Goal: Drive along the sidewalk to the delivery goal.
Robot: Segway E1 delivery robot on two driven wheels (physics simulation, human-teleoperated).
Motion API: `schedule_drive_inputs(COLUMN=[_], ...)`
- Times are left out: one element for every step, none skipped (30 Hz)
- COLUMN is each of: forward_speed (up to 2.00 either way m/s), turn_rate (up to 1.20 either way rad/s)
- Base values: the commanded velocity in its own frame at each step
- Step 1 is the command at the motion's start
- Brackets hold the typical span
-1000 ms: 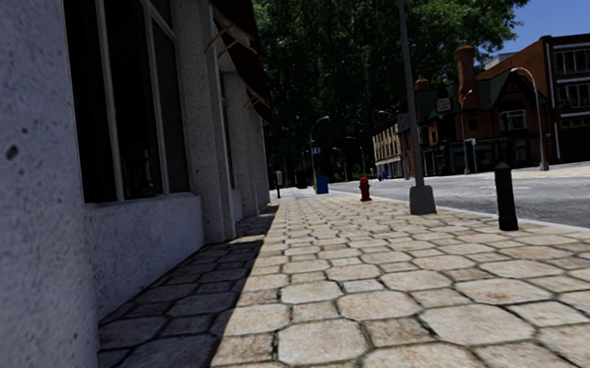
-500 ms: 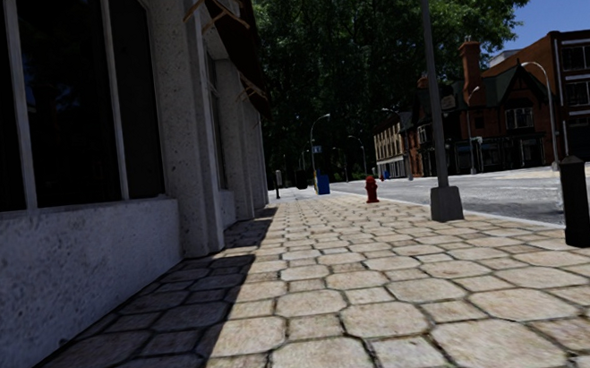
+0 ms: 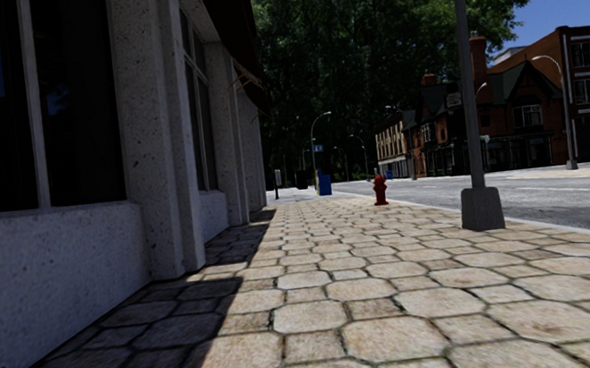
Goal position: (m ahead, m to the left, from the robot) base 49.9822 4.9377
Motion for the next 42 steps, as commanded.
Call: schedule_drive_inputs(forward_speed=[2.00, 2.00, 2.00, 2.00, 2.00, 2.00, 2.00, 2.00, 2.00, 2.00, 2.00, 2.00, 2.00, 2.00, 2.00, 2.00, 2.00, 2.00, 2.00, 2.00, 2.00, 2.00, 2.00, 2.00, 2.00, 2.00, 2.00, 2.00, 2.00, 2.00, 2.00, 2.00, 2.00, 2.00, 2.00, 2.00, 2.00, 2.00, 2.00, 2.00, 2.00, 2.00], turn_rate=[0.00, 0.00, 0.00, 0.00, 0.00, 0.00, 0.00, 0.00, 0.00, 0.00, 0.00, 0.00, 0.00, 0.00, 0.00, 0.00, 0.00, 0.00, 0.00, 0.00, 0.00, 0.00, 0.00, 0.00, 0.00, 0.00, 0.00, 0.00, 0.00, 0.00, 0.00, 0.00, 0.00, 0.00, 0.00, 0.00, 0.00, 0.00, 0.00, 0.00, 0.00, 0.00])
